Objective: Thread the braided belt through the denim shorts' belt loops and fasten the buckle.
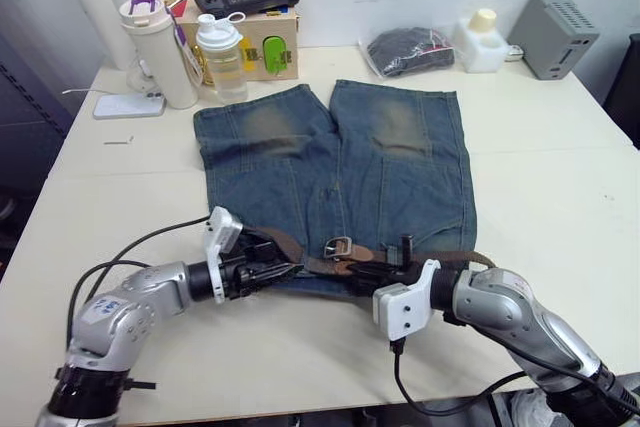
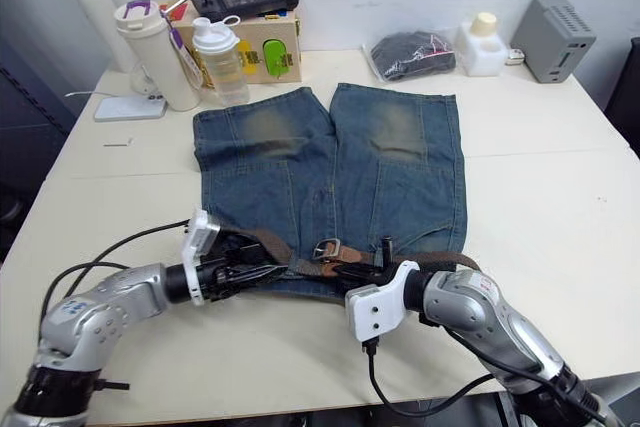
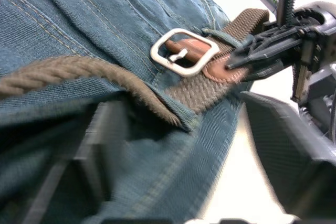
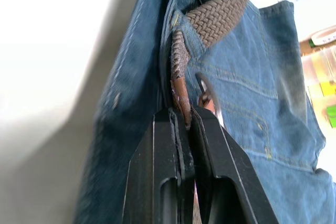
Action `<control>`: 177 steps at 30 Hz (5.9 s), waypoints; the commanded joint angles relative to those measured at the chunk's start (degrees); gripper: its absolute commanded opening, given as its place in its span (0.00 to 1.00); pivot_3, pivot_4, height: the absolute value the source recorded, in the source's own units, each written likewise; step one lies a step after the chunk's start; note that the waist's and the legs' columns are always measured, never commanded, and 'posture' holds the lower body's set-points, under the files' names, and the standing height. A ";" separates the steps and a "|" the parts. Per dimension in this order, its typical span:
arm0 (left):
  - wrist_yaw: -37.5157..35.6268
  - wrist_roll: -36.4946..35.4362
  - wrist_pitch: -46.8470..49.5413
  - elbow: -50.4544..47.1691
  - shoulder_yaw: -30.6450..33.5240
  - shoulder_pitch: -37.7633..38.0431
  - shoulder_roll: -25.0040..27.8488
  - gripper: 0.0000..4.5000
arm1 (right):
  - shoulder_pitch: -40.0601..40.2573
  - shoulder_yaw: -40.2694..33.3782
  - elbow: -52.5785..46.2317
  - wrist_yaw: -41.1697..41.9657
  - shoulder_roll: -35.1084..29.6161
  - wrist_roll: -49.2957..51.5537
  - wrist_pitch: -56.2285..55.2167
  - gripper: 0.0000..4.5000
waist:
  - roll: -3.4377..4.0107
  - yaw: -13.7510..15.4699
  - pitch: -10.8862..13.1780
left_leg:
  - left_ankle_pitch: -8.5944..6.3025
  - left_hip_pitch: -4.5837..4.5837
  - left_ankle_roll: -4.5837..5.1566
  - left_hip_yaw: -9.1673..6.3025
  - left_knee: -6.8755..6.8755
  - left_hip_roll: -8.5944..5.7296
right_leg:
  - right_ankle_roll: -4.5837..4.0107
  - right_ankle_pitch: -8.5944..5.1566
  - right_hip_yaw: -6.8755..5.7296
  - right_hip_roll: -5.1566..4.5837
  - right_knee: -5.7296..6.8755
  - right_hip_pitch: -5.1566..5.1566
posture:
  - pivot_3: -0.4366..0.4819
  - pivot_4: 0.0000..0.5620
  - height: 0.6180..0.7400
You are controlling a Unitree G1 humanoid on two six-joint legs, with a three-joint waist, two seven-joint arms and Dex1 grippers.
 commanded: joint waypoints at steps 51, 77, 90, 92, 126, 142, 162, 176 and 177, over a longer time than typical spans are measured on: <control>-5.41 -7.81 -5.39 -6.23 12.46 2.79 7.49 0.75 | -13.64 -13.92 -4.25 5.73 -2.73 17.64 14.28 0.00 | 0.05 -0.33 0.00 | -0.04 -0.08 0.21 0.02 0.04 -0.17 | 0.00 0.00 -0.16 -0.40 0.22 -0.04 | 0.48 0.27 0.59; -0.05 21.27 -25.32 -0.04 -4.38 -10.48 -2.96 0.63 | -18.15 -3.84 -4.31 7.11 2.08 13.66 16.28 0.00 | -0.03 -0.28 0.03 | -0.05 -0.10 0.16 0.15 0.08 -0.02 | 0.02 0.01 -0.08 0.19 0.22 -0.08 | 0.48 0.27 0.59; 0.36 24.60 -28.03 0.84 -4.48 -8.10 -3.61 0.00 | -18.08 -4.68 -4.44 6.31 2.88 14.33 18.21 0.00 | -0.03 -0.30 0.03 | -0.05 -0.09 0.17 0.12 0.10 -0.02 | 0.02 0.01 -0.09 0.19 0.24 -0.07 | 0.48 0.27 0.59; 1.26 24.55 -27.73 0.89 -4.01 -8.41 -4.34 0.00 | -18.08 -5.31 -5.04 5.16 4.32 15.65 21.57 0.00 | -0.03 -0.31 0.02 | -0.05 -0.09 0.16 0.12 0.10 -0.02 | 0.02 0.01 -0.09 0.19 0.24 -0.07 | 0.48 0.27 0.59; 4.18 21.69 -22.04 -2.47 0.48 -8.52 -4.92 0.00 | -7.57 4.13 -8.67 -4.40 10.27 9.23 46.23 0.34 | -0.04 -0.33 0.02 | -0.05 -0.09 0.16 0.09 0.13 -0.03 | 0.02 0.01 -0.09 0.21 0.28 -0.07 | 0.48 0.27 0.59; -7.40 30.09 -29.02 -2.11 -5.24 -0.75 6.38 0.00 | -11.23 -2.03 -11.38 -7.36 18.01 17.15 63.79 0.00 | 0.00 -0.30 0.03 | -0.07 -0.12 0.13 0.10 0.09 -0.02 | 0.00 0.00 -0.08 0.19 0.31 -0.14 | 0.48 0.27 0.59; 3.39 31.79 -6.87 -3.63 -8.44 -4.22 0.44 0.00 | -13.82 -1.34 -14.53 -13.28 19.21 20.57 69.84 0.00 | 0.00 -0.21 0.02 | -0.05 -0.11 0.16 0.10 0.08 -0.10 | 0.00 0.00 -0.04 0.16 0.43 -0.18 | 0.48 0.27 0.59; 7.13 30.35 1.16 -7.77 -8.19 -7.16 -2.84 0.00 | -14.13 0.38 -14.28 -14.79 19.19 20.90 71.17 0.00 | 0.01 -0.19 0.01 | -0.04 -0.09 0.18 0.09 0.10 -0.15 | 0.00 0.00 -0.01 0.14 0.52 -0.17 | 0.48 0.27 0.59; 7.30 30.08 1.42 -8.17 -8.15 -7.35 -3.21 0.00 | -14.19 0.59 -14.19 -14.87 19.20 20.92 71.34 0.00 | 0.01 -0.25 0.01 | -0.04 -0.09 0.18 0.09 0.10 -0.15 | 0.00 0.00 -0.01 0.15 0.51 -0.18 | 0.48 0.27 0.59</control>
